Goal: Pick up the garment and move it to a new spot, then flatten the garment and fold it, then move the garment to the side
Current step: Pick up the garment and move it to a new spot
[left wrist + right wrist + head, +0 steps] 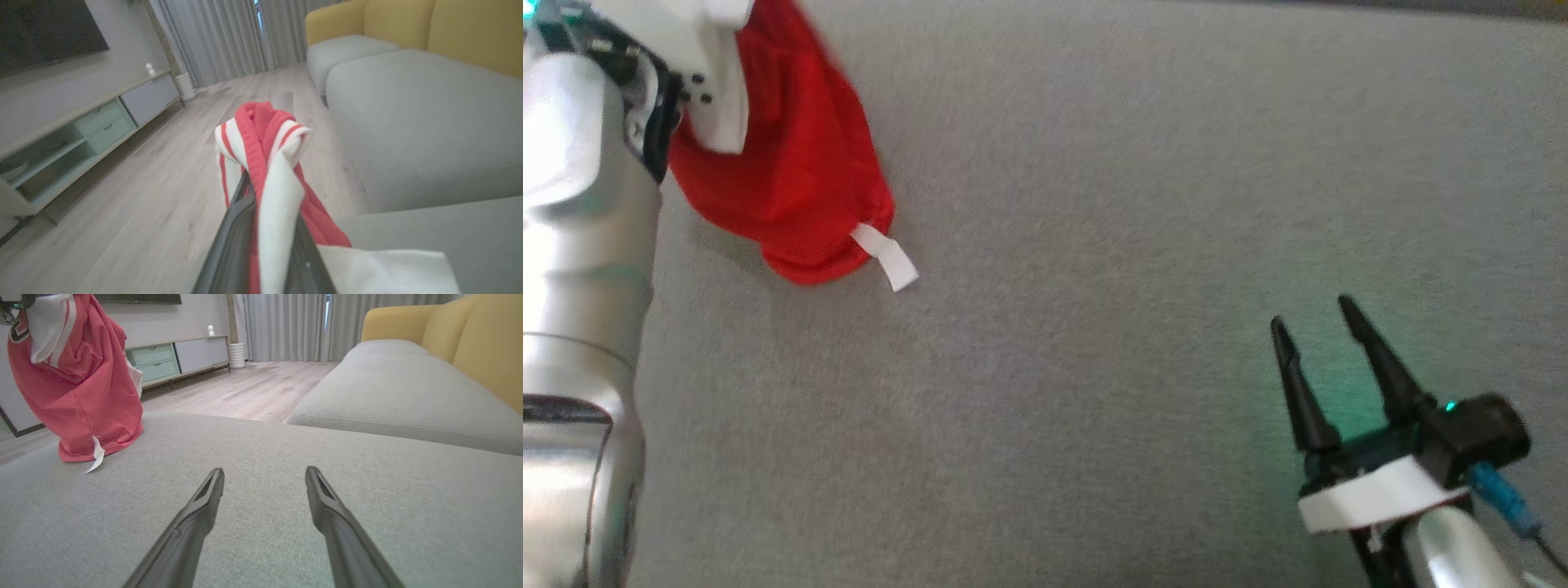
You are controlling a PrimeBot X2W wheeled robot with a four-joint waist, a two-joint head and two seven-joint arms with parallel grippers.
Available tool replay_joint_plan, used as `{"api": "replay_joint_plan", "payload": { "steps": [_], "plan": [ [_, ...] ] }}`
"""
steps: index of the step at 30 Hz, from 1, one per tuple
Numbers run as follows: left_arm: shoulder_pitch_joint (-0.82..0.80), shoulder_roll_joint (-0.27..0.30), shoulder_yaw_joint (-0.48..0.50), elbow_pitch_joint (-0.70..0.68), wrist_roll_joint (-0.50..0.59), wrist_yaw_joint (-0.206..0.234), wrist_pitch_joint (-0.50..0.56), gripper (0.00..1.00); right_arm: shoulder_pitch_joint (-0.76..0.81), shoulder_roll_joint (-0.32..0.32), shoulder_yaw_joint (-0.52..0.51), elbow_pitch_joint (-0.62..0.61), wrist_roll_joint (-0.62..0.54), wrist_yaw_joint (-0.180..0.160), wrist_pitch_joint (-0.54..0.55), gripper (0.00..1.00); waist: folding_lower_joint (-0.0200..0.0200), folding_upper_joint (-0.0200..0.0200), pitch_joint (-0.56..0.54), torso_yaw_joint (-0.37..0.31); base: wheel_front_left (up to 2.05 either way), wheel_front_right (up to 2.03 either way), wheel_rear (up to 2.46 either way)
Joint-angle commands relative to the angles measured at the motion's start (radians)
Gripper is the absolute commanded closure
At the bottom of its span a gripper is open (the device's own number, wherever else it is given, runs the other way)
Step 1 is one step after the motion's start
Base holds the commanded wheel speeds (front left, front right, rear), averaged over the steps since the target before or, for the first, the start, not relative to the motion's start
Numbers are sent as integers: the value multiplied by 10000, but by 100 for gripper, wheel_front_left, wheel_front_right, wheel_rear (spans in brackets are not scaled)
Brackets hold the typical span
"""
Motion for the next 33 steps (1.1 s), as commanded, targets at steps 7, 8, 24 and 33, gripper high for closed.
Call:
{"api": "replay_joint_plan", "payload": {
  "steps": [7, 8, 24, 33],
  "plan": [
    [-880, -272, -907, -1278, -67, -228, 25, 100, 607, 645, 59, -260, 57, -9, -52, 0, 3, 0, -2261, -2226, 0, 0, 0],
    [-825, -390, -1130, -1420, -168, -232, 82, 100, 656, 701, 87, -255, 51, -9, -52, 0, 3, 0, -2360, -2498, 0, 0, 0],
    [2107, -1482, -3404, -2559, -2578, -238, 594, 100, 636, 1107, 148, -467, 165, -9, -52, 0, 3, 0, -1356, -5339, 0, 0, 0],
    [4833, -1788, -4206, -1884, -3284, -214, -662, 100, 309, 1161, 101, -455, 260, -9, -53, 0, 3, 0, -424, -5456, 0, 0, 0]
  ]
}}
